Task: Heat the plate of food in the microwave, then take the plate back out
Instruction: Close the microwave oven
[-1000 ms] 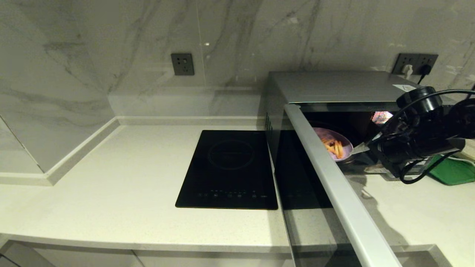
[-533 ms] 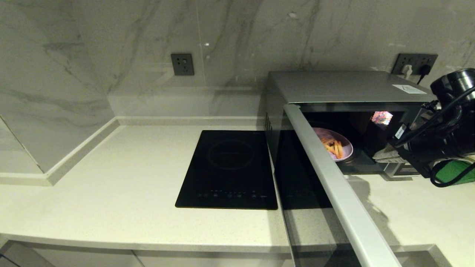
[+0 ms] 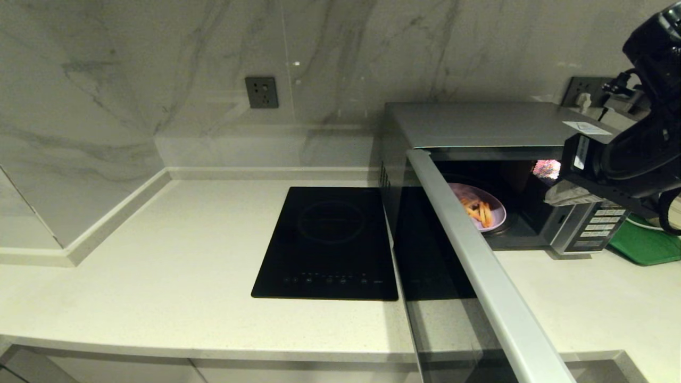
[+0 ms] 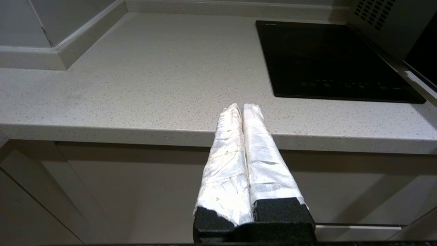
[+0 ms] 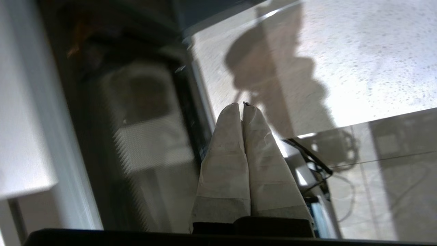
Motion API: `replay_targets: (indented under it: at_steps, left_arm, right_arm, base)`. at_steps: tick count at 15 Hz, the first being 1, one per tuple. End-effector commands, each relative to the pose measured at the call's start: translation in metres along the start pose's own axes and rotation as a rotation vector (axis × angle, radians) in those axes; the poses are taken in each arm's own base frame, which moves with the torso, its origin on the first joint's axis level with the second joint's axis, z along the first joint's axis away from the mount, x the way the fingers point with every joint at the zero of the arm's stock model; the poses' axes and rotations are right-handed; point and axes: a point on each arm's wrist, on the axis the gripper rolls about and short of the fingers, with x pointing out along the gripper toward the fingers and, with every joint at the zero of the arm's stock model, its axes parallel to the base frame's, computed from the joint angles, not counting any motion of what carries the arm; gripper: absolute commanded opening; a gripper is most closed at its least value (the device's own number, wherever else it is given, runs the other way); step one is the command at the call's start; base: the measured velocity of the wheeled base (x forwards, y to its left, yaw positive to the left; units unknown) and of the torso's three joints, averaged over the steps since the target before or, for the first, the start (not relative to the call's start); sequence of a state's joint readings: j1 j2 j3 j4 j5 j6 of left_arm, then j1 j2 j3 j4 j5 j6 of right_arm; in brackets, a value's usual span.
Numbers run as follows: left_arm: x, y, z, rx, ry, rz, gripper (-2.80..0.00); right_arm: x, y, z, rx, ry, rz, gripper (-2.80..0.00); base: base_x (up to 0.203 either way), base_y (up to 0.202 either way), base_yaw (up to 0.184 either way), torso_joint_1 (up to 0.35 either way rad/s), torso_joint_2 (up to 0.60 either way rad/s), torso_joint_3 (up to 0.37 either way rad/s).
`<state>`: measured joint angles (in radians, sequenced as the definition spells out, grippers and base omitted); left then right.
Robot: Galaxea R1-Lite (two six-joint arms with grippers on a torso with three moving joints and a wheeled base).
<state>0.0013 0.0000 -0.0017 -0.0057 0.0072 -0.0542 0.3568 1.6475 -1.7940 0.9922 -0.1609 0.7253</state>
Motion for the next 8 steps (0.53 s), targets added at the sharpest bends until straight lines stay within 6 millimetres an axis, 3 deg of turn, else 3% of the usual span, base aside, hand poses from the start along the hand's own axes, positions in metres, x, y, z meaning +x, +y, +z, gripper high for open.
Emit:
replay_targets:
  at_steps: [1,4,8]
  left_arm:
    - [0.0,0.0,0.0,-0.001,0.0,0.001,-2.8]
    - [0.0,0.0,0.0,-0.001,0.0,0.001,-2.8]
    - [0.0,0.0,0.0,-0.001,0.0,0.001,-2.8]
  right_arm:
    - [-0.008,0.028,-0.01,-0.081,0.032,0.032,-2.8]
    - [-0.008,0.047,-0.023,-0.25,0.033,0.028,-2.8]
    - [-0.022,0.061,-0.037,-0.323,0.031,0.126,-2.8]
  base:
    - [0.0,0.0,0.0,0.0,0.0,0.0]
    - [0.0,0.0,0.0,0.0,0.0,0.0]
    - [0.0,0.0,0.0,0.0,0.0,0.0]
